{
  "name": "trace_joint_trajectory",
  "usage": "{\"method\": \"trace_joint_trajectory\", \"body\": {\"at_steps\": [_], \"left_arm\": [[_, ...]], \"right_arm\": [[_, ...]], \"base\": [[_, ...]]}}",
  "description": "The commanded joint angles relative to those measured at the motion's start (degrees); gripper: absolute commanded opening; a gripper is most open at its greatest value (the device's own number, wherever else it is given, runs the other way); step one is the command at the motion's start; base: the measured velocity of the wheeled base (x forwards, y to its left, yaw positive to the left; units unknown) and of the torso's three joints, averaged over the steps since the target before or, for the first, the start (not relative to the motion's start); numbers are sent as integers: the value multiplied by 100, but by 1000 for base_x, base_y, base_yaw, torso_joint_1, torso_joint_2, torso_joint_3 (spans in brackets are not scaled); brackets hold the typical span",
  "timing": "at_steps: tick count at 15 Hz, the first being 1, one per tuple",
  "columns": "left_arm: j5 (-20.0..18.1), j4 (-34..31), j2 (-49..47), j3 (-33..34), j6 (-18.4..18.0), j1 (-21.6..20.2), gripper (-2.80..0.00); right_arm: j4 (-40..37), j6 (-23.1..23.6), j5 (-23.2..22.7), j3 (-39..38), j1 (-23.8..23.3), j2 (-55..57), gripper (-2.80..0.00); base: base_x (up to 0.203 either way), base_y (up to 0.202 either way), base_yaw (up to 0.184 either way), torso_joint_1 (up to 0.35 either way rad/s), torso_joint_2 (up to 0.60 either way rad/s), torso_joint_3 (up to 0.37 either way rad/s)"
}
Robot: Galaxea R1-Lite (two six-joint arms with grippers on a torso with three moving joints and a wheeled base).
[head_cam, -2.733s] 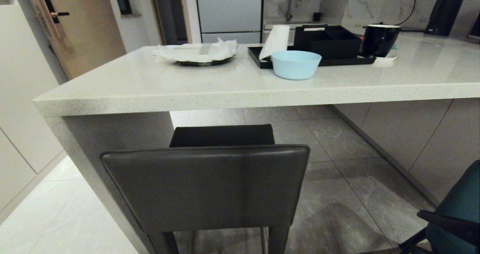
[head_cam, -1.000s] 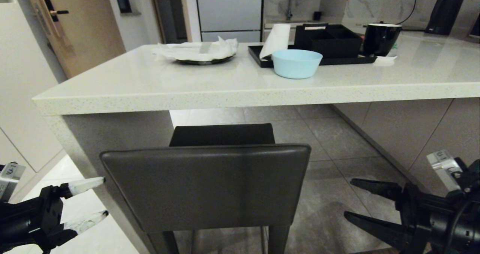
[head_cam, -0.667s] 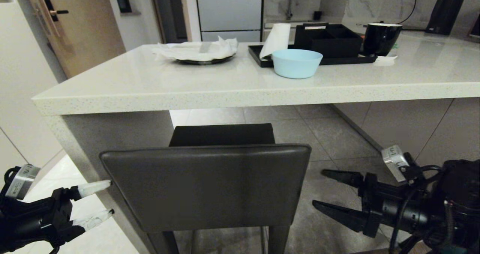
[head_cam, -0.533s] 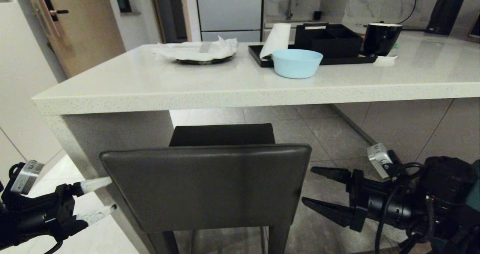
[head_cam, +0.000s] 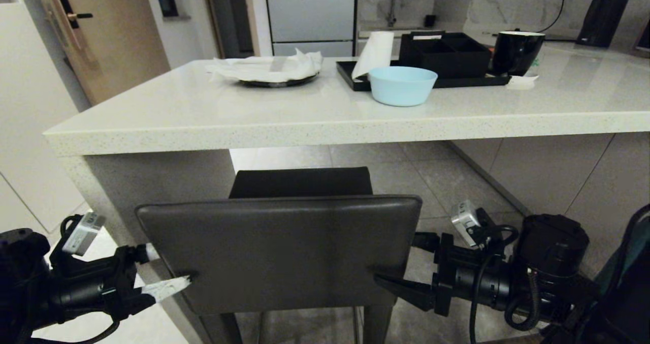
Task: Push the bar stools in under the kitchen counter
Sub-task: Pull the gray chair out from under the dining table
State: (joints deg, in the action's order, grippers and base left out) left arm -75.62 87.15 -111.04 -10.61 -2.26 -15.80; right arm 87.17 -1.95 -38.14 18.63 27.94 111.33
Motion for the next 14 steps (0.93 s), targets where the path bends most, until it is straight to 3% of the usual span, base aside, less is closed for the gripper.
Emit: {"method": "trace_joint_trajectory", "body": {"at_steps": [1,6,11,14], "left_arm": [[49,51,-64,-36,33,143,0],[170,51,-112,-56,94,346,0],[179,51,73,339,77,543,0],[188,51,168,349,85,543,0]], "right_arm": [[49,-2,11,44,36,88,0],[49,-7,139,132,167,209,0],[49,-7,219,196,232,301,0],[49,-7,228,237,247,310,0]], "base": [[0,0,0,0,0,0],[0,0,0,0,0,0],[0,0,0,0,0,0],[-156,0,2,1,1,4]]}}
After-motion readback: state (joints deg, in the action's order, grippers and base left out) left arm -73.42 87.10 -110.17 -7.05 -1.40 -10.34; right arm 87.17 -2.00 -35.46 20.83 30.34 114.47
